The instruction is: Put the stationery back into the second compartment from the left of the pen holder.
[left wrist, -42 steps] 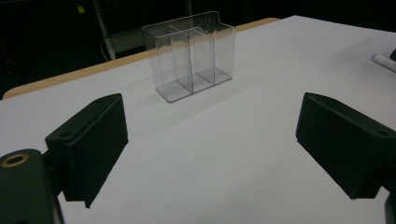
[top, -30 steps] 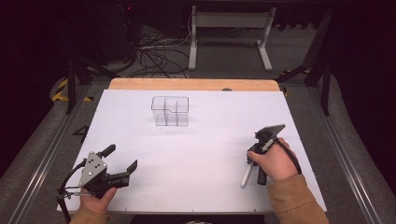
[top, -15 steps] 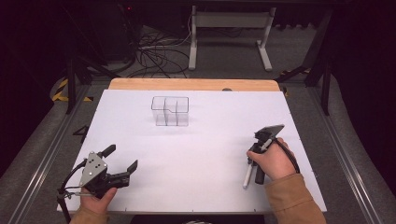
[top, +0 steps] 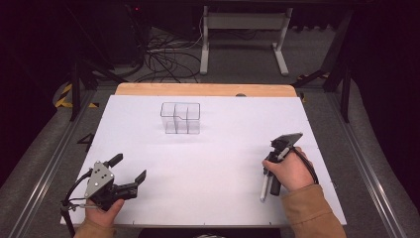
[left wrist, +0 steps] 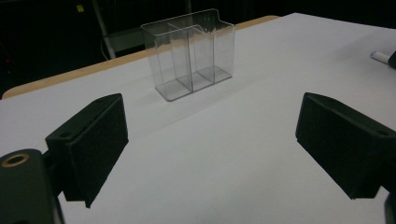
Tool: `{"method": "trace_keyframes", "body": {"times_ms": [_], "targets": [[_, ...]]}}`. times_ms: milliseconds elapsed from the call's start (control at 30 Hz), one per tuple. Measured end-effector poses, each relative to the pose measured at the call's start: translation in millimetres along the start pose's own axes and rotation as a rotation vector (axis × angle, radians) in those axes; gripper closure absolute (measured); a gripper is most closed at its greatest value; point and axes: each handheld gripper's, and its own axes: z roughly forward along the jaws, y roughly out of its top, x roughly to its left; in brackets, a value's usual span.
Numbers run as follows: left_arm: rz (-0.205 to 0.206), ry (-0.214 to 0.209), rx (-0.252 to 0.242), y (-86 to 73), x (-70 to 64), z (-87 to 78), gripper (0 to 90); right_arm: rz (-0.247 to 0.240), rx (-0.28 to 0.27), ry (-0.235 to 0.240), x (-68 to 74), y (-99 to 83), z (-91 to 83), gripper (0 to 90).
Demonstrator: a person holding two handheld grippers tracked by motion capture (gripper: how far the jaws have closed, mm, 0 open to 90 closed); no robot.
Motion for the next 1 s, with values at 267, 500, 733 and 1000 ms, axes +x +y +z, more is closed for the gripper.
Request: {"method": "trace_keyframes", "body": {"times_ms": [267, 500, 733, 1000], "targets": [[0.004, 0.002, 0.000, 0.1, -0.1, 0.0, 10.0, -0.034, -0.067, 0.044, 0.7, -3.8, -17.3, 79.2], [0.005, 0.002, 0.000, 0.1, -0.3, 0.1, 10.0, -0.061, -0.131, 0.071, 1.1, -7.2, -35.6, 79.2], [0.006, 0.006, -0.001, 0.1, 0.2, -0.1, 10.0, -0.085, -0.160, 0.082, 3.2, -8.6, -42.7, 79.2], [0.002, 0.005, 0.001, -0.2, 0.2, 0.0, 9.9, -0.166, -0.248, 0.131, 6.1, -9.9, -53.8, 79.2]]}}
